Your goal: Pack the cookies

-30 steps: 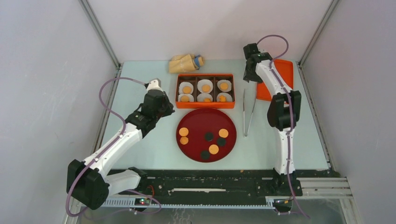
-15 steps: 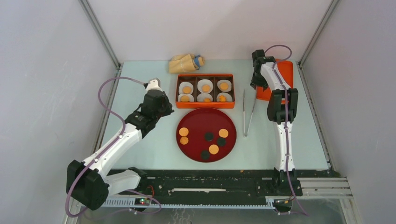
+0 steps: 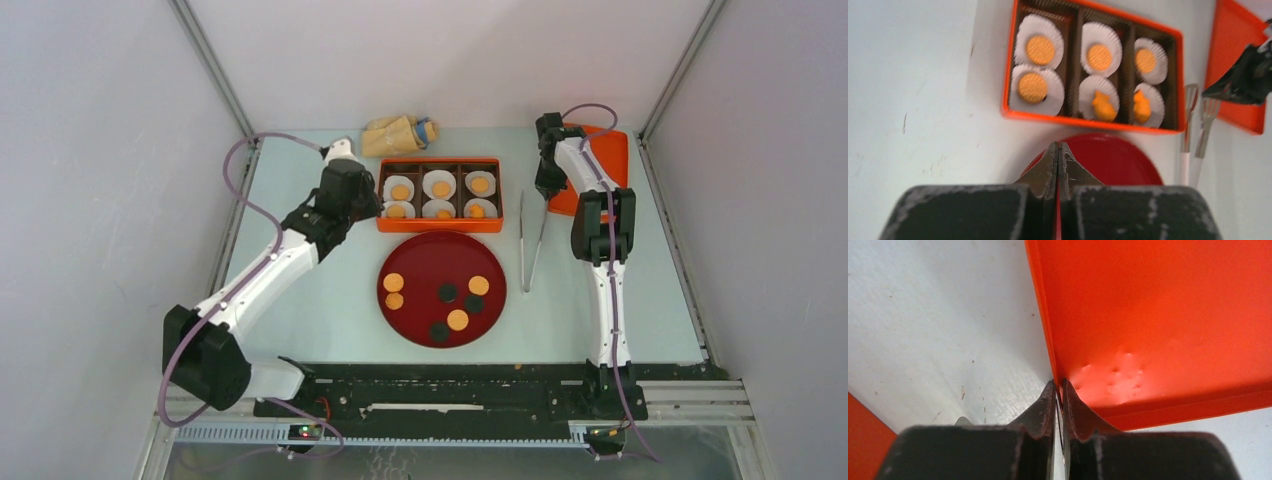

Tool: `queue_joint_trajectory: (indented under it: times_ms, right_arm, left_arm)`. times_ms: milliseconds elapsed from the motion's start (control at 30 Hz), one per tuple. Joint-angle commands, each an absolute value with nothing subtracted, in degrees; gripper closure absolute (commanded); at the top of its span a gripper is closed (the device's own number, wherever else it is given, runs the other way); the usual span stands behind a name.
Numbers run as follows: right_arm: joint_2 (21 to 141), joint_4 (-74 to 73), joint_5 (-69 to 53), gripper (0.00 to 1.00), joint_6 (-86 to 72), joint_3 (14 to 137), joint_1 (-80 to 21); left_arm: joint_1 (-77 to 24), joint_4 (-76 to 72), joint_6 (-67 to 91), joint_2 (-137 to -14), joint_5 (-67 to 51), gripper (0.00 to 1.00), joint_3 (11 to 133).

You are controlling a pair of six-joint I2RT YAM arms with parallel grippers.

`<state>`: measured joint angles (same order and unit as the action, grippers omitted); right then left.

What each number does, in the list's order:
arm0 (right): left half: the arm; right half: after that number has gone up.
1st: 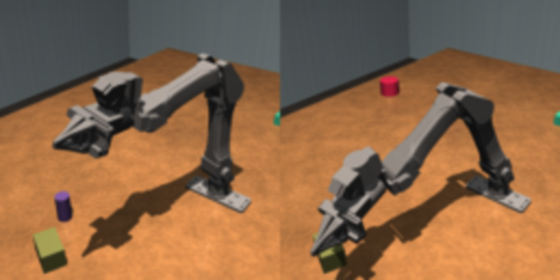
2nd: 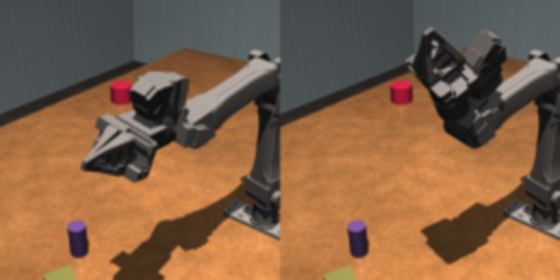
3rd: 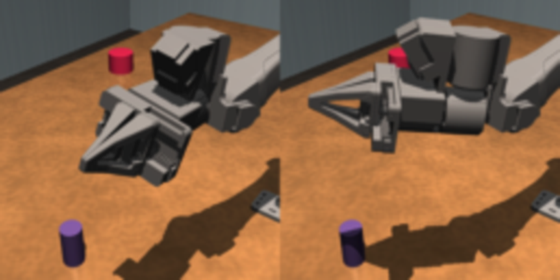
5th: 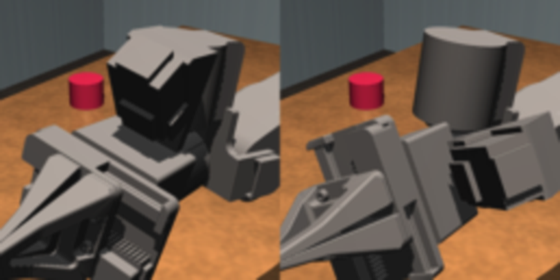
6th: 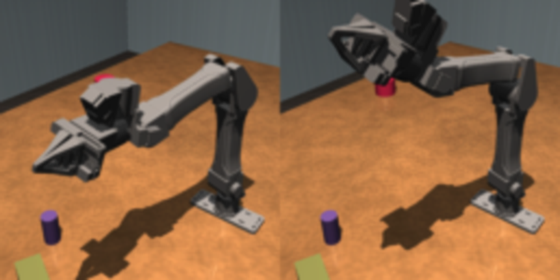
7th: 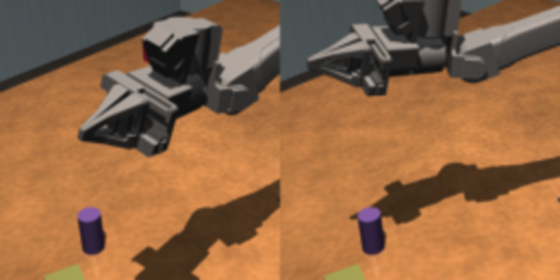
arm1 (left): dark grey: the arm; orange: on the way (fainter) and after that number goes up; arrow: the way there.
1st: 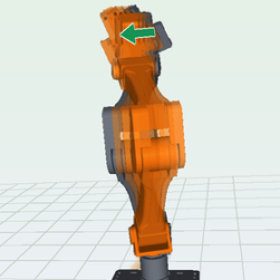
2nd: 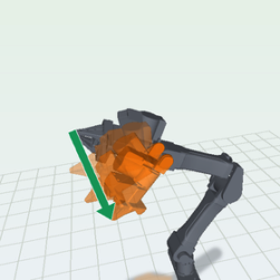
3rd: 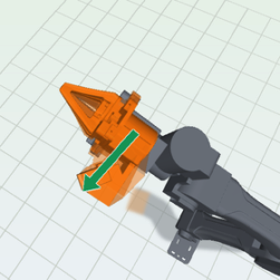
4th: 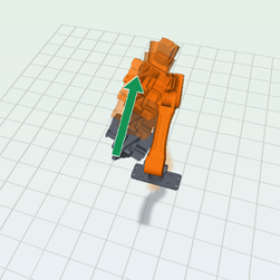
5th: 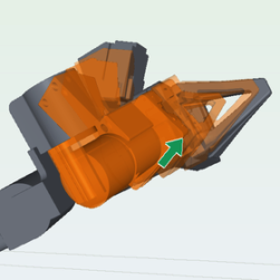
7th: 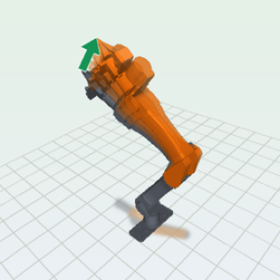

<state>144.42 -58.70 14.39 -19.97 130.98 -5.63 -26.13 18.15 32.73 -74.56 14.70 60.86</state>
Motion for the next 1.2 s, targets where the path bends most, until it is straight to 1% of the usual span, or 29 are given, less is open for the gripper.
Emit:
queue_joint_trajectory:
  times_ms: [0,33,67,300,467,633,733,867,1067,1167]
  right_arm:
    - [144.0,-60.0,14.5,0.95,-19.7,131.0,-4.9]
    - [143.4,-59.5,14.8,0.99,-19.6,130.9,-4.7]
    - [142.8,-59.4,15.4,1.00,-19.8,130.9,-4.6]
    - [139.4,-57.0,19.4,1.00,-18.3,132.4,-4.0]
    - [132.8,-49.7,21.9,1.00,-12.8,128.0,-4.9]
    - [128.3,-46.2,28.8,1.00,-6.2,126.0,-7.3]
    - [128.6,-46.4,31.0,1.00,-4.6,126.1,-8.1]
    - [130.3,-47.7,30.6,1.00,-5.3,126.4,-7.9]
    - [136.9,-57.2,25.1,1.00,-9.5,130.9,-7.1]
    - [138.4,-58.2,23.4,1.00,-10.4,130.2,-6.8]
  left_arm:
    - [-26.3,18.4,30.9,-78.0,13.4,1.00,70.1]
    - [-26.3,18.6,30.8,-78.6,13.2,1.00,70.8]
    - [-26.3,18.7,30.8,-79.1,13.2,1.00,71.1]
    - [-26.2,18.6,30.2,-82.0,11.4,1.00,71.6]
    - [-25.8,20.2,27.9,-86.7,8.4,1.00,77.2]
    - [-24.9,20.6,27.5,-91.5,3.2,0.95,82.8]
    - [-24.5,20.6,27.7,-93.5,1.4,0.94,84.0]
    - [-24.2,20.6,28.2,-94.9,0.4,0.96,83.8]
    - [-24.2,20.3,28.6,-95.6,-1.2,0.98,82.7]
    - [-24.1,20.2,28.7,-95.7,-1.6,0.99,82.4]
